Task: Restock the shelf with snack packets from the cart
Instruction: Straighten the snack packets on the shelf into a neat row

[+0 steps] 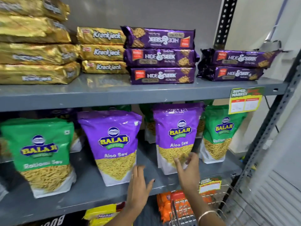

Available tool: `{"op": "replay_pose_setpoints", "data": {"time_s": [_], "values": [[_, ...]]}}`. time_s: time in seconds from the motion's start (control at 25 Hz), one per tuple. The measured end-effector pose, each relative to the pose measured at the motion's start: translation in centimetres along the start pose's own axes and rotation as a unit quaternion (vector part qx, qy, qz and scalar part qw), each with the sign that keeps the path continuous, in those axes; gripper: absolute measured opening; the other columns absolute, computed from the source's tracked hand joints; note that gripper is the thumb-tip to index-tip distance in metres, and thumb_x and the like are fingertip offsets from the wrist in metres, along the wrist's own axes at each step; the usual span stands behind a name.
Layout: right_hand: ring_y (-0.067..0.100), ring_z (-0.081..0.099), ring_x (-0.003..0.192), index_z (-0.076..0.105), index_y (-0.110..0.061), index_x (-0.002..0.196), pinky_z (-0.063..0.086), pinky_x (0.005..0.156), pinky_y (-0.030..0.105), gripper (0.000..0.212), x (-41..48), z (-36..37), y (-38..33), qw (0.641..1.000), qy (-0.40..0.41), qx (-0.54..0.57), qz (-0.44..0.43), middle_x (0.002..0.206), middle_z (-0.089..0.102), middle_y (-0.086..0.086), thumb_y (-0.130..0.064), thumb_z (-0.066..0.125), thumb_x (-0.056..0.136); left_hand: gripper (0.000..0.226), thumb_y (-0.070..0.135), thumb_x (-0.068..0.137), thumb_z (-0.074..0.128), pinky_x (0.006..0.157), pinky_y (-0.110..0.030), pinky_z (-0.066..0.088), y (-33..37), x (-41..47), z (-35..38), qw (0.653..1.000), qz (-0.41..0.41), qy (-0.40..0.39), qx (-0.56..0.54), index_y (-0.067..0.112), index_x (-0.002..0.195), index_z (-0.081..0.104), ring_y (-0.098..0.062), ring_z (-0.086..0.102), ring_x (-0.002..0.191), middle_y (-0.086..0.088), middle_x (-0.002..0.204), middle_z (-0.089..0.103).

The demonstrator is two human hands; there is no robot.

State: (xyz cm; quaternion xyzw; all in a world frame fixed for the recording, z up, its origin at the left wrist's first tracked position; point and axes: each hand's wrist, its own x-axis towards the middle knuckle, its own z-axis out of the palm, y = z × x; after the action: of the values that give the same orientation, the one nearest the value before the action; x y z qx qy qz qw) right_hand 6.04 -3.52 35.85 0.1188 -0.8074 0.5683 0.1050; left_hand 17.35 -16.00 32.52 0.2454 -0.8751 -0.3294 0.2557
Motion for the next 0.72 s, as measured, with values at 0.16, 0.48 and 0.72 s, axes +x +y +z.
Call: {"op": "replay_pose_setpoints", "data": {"time_s": [0.16, 0.48, 0.72], "values": [[0.024, 0.057, 0.099, 0.046, -0.015, 0.109, 0.046, 0.082, 0.035, 0.046, -4.7, 5.5, -3.5, 0.984, -0.152, -0.063, -0.075, 0.106, 0.056, 0.000, -0.040, 0.065, 0.076, 0.062, 0.013, 0.056, 0.084, 0.082, -0.043, 0.045, -4.3, -1.7, -5.0, 0.984, -0.082, 0.155, 0.009, 0.008, 0.104, 0.044, -0.043, 0.056, 0.094, -0.021, 0.102, 0.055], [0.016, 0.059, 0.080, 0.055, -0.020, 0.108, 0.048, 0.072, 0.026, 0.034, -0.9, 9.4, -14.8, 0.974, -0.079, 0.209, -0.039, 0.091, 0.062, 0.002, -0.036, 0.061, 0.080, 0.092, 0.018, 0.048, 0.086, 0.096, -0.038, 0.045, -7.4, 4.7, -12.7, 0.960, -0.169, 0.051, -0.216, 0.008, 0.126, 0.040, -0.016, 0.053, 0.111, -0.002, 0.119, 0.055], [0.017, 0.057, 0.078, 0.069, 0.003, 0.089, 0.045, 0.069, 0.030, 0.024, 4.5, 8.5, -18.4, 0.991, -0.037, 0.112, -0.061, 0.093, 0.072, 0.021, 0.001, 0.046, 0.083, 0.063, 0.011, 0.060, 0.081, 0.082, -0.036, 0.049, -7.4, 4.9, -13.4, 0.969, -0.164, 0.038, -0.183, 0.006, 0.117, 0.054, -0.027, 0.065, 0.101, -0.016, 0.111, 0.070]]}}
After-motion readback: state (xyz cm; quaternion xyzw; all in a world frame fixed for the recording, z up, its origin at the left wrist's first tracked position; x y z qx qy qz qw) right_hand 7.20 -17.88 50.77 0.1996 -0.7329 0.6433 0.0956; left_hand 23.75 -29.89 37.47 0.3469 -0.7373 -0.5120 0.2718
